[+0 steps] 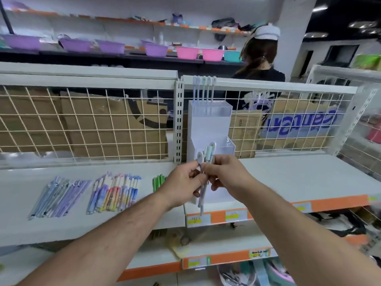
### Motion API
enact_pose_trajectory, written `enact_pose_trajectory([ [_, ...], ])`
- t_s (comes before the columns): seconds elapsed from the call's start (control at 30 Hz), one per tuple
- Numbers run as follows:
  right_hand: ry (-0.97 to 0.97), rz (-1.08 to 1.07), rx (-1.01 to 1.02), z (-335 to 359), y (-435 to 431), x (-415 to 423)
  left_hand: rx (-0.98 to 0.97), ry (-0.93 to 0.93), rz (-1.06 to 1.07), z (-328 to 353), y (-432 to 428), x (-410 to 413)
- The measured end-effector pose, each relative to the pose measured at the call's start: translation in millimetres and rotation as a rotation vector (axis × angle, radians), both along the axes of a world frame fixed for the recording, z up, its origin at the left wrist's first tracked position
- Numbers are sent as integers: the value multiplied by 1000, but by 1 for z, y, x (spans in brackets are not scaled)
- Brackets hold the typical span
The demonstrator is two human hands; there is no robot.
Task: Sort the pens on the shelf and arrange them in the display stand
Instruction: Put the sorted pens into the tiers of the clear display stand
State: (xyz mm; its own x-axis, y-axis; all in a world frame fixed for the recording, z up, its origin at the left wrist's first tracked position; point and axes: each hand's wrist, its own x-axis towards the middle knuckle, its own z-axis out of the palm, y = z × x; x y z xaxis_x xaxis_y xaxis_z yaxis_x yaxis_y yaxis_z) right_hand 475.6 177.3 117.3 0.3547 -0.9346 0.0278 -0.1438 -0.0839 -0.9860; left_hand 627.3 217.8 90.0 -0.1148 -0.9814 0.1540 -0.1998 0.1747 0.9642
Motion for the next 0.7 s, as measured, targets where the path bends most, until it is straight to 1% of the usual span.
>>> enact_pose_trajectory([
  [0.1,-6,-34,-13,0,-20,-5,9,-53,-44,5,-20,-3],
  [0.3,13,-99,-42,10,-67,-2,-48,-149,8,13,-76,-2],
  [0.5,-112,-194,-52,26,-105,2,-89,-121,88,17,-123,-10],
  [0.6,-128,-180,-54,31,-123,-1,-95,-96,137,25,-137,-13],
  [0.7,-127,-122,-68,40,-142,-9,-116,-78,173,33,-152,-18],
])
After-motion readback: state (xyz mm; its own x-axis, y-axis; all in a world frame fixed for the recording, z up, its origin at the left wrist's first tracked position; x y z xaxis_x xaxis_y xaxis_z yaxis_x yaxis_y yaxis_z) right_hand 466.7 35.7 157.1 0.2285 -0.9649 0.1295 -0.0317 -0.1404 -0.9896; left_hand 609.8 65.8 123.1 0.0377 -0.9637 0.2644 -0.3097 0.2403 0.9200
